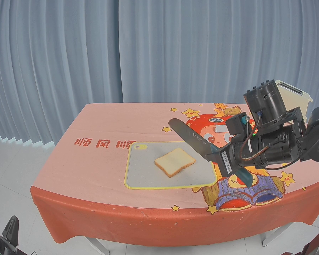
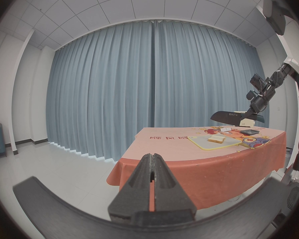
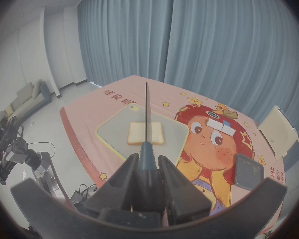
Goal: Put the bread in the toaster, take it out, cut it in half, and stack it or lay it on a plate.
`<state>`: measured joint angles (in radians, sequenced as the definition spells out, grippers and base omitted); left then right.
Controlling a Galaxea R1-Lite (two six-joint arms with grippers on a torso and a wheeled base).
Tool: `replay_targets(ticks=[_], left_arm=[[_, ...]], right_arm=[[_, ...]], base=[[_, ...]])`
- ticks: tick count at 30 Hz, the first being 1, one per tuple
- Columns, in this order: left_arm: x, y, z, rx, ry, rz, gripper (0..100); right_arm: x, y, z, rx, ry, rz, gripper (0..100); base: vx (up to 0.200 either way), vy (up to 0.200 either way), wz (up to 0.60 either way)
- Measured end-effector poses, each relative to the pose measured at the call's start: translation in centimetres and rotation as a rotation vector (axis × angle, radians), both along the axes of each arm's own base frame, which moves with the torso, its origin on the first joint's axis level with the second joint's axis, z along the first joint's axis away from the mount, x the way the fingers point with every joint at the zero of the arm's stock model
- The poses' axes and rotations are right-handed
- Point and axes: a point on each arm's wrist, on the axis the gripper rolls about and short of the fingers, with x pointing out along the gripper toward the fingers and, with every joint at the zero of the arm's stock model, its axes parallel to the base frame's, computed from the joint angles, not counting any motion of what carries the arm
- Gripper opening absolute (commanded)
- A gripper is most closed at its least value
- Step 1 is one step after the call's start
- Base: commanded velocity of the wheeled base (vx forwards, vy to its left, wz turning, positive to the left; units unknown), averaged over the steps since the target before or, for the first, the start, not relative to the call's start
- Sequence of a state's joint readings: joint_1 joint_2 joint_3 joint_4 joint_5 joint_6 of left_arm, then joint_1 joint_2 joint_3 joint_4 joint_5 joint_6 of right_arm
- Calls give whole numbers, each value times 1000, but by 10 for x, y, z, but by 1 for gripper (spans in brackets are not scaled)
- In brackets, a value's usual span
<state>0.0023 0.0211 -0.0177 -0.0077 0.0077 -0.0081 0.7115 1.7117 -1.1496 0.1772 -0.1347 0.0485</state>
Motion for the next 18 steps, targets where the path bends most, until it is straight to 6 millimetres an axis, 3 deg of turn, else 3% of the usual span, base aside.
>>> replay_targets(ticks=[18], left_arm=[[0, 0, 0, -4, -2, -1, 0]], right_arm=[[-10, 7, -15, 43, 69, -69, 0]], base=[[0, 0, 0]])
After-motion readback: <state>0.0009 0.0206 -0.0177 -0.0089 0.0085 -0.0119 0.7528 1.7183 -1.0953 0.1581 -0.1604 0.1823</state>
